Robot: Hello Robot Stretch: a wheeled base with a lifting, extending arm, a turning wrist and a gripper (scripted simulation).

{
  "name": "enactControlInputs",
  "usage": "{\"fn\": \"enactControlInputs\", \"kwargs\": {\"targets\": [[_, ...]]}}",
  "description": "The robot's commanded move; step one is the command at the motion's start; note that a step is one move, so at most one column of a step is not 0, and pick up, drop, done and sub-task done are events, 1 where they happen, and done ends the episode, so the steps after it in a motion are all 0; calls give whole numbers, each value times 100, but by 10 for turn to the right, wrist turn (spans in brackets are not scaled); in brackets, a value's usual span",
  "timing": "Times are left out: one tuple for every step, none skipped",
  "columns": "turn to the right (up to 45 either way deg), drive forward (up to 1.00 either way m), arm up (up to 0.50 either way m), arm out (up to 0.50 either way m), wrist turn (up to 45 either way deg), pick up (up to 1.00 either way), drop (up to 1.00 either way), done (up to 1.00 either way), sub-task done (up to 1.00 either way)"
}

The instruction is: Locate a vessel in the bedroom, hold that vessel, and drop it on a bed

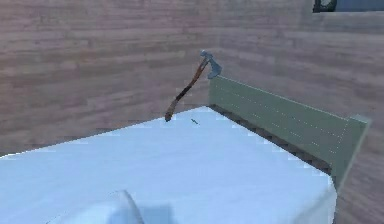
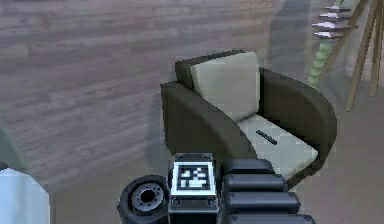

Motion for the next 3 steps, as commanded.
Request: {"fn": "enactControlInputs", "kwargs": {"targets": [[-360,0,0,0,0,0,0,0,0],[240,0,0,0,0,0,0,0,0],[420,0,0,0,0,0,0,0,0]]}}
